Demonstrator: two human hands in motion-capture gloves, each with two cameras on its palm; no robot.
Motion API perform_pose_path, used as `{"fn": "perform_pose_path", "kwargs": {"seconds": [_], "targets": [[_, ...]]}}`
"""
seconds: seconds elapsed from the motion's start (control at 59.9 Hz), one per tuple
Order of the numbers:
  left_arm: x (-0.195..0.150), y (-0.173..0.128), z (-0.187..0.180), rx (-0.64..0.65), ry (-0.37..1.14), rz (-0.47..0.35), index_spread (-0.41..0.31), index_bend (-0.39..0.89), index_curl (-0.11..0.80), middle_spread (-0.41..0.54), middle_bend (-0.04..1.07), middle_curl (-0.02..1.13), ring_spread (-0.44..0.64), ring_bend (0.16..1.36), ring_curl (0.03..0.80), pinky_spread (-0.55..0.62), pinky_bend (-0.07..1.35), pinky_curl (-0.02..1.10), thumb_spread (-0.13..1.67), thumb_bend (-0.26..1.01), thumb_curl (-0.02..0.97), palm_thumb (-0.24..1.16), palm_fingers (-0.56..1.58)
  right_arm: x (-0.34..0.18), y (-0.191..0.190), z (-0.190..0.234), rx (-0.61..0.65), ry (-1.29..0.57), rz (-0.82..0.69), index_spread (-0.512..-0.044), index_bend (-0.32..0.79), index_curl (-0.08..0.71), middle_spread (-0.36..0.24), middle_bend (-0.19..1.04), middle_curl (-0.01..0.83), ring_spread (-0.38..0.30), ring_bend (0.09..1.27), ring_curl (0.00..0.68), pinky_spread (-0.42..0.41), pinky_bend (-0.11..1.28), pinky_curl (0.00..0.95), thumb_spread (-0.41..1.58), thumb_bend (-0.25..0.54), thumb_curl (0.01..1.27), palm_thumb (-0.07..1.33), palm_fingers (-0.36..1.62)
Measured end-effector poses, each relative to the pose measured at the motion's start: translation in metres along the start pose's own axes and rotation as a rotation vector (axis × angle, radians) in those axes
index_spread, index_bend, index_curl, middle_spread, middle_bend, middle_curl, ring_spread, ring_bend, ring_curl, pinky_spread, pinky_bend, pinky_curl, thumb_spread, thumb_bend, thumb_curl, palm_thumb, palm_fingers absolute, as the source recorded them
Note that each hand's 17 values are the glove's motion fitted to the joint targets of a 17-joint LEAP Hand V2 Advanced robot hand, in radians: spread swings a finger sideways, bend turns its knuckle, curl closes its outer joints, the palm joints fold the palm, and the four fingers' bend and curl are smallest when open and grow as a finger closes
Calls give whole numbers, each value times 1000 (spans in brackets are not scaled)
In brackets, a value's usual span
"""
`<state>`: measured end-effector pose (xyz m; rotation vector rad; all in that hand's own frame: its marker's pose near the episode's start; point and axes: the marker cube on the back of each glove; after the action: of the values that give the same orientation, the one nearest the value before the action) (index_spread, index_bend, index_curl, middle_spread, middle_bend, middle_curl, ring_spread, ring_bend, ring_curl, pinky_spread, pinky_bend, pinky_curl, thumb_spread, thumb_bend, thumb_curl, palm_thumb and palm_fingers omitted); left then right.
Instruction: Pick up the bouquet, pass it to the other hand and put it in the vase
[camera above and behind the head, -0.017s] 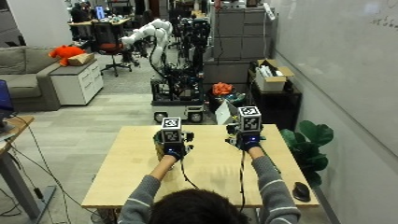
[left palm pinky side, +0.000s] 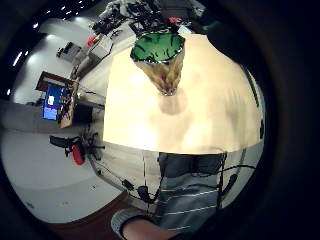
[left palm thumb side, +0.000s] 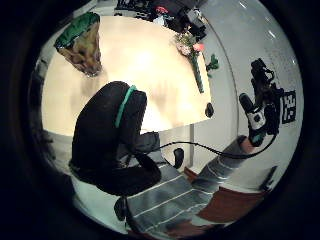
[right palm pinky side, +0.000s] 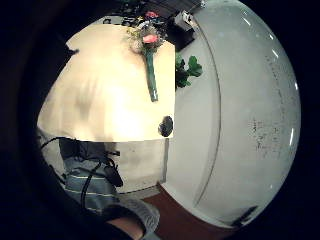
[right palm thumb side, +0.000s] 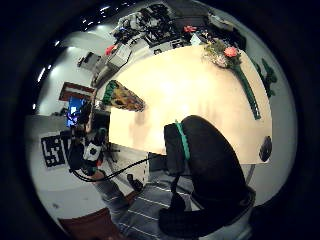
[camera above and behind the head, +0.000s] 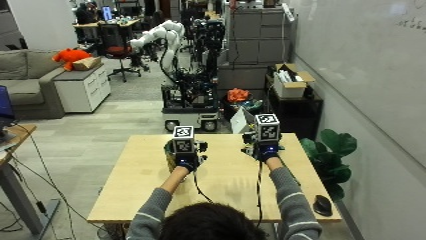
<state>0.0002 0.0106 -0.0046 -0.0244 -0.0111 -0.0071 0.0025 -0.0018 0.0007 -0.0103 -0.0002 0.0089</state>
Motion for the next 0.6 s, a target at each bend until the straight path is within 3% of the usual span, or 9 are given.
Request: {"fn": "perform_pose_path", "kwargs": {"seconds": [0.083, 0.2, 0.267, 0.367, 0.601], "targets": [[3, 5, -1, -16, 7, 11, -2, 143, 93, 81, 241, 153, 111, 476, 170, 123, 333, 154, 750, 133, 88, 244, 447, 4, -3, -2, -5, -3, 7, -302, 82, 32, -36, 207, 95, 48, 363, 110, 166, 503, 176, 761, 226, 111, 376, 141], [2, 0, 2, 3, 9, 17, -2, 144, 143, 99, 231, 212, 139, 496, 211, 151, 332, 208, 975, 107, 132, 256, 418, 3, 0, -11, 6, -5, 1, -367, 104, 59, -44, 227, 152, 62, 401, 150, 203, 536, 225, 1002, 201, 155, 397, 101], [4, 11, -4, -16, 20, 26, -2, 143, 165, 104, 226, 237, 146, 501, 224, 159, 329, 229, 1045, 89, 153, 260, 409, 3, -4, -13, 5, -3, 6, -383, 114, 75, -39, 237, 179, 66, 412, 166, 213, 544, 243, 1077, 182, 175, 403, 87], [5, 3, 3, 0, 39, 39, -2, 143, 193, 109, 218, 267, 153, 505, 239, 166, 324, 255, 1106, 60, 181, 267, 400, 3, -9, -13, -4, -1, 22, -396, 122, 96, -38, 241, 211, 69, 425, 185, 221, 553, 263, 1145, 150, 201, 413, 71], [6, 11, 15, -23, 87, 57, 1, 137, 234, 112, 206, 317, 158, 504, 264, 172, 309, 298, 1160, -2, 229, 287, 390, -8, -11, -14, -32, 16, -8, -401, 125, 134, -36, 247, 262, 72, 439, 214, 227, 557, 294, 1208, 79, 247, 439, 54]]}}
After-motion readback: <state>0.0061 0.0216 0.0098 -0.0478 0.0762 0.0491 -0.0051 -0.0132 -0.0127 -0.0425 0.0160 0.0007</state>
